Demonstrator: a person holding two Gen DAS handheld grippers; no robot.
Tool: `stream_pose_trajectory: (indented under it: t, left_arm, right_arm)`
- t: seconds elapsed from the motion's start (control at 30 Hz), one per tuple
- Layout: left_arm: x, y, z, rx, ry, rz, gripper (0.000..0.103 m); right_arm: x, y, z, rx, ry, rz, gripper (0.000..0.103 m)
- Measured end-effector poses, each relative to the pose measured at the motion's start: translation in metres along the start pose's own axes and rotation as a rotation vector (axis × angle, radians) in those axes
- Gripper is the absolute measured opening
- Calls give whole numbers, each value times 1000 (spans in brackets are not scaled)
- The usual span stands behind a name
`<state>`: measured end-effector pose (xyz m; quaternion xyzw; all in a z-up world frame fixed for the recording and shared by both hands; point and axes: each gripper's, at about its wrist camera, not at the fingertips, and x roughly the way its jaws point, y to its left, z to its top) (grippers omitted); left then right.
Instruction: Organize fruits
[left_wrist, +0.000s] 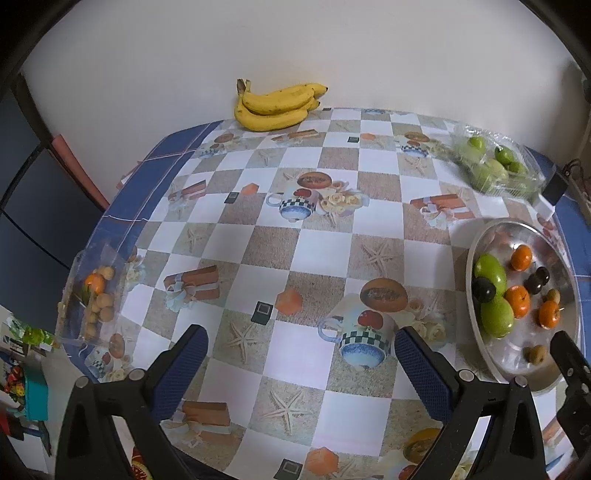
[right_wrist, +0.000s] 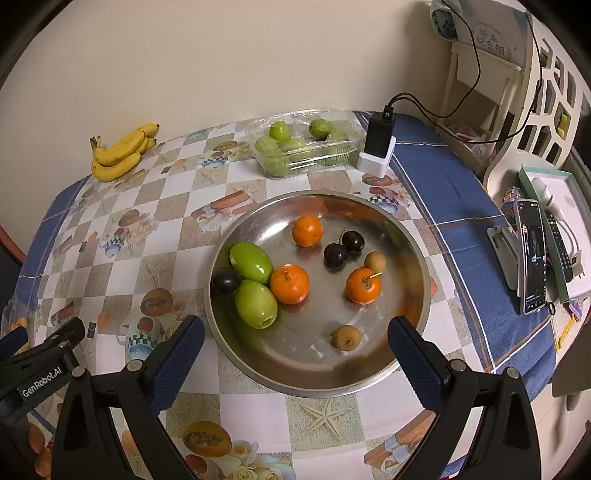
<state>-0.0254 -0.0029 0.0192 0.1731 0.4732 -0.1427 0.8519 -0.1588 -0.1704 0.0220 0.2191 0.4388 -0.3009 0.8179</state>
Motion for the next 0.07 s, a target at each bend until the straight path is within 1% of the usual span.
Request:
stream_pose_trajectory:
  t: [0.07]
  left_arm:
    - [0, 0, 0, 0, -3, -1, 102]
  right_arm:
    - [0, 0, 0, 0, 0, 0, 100]
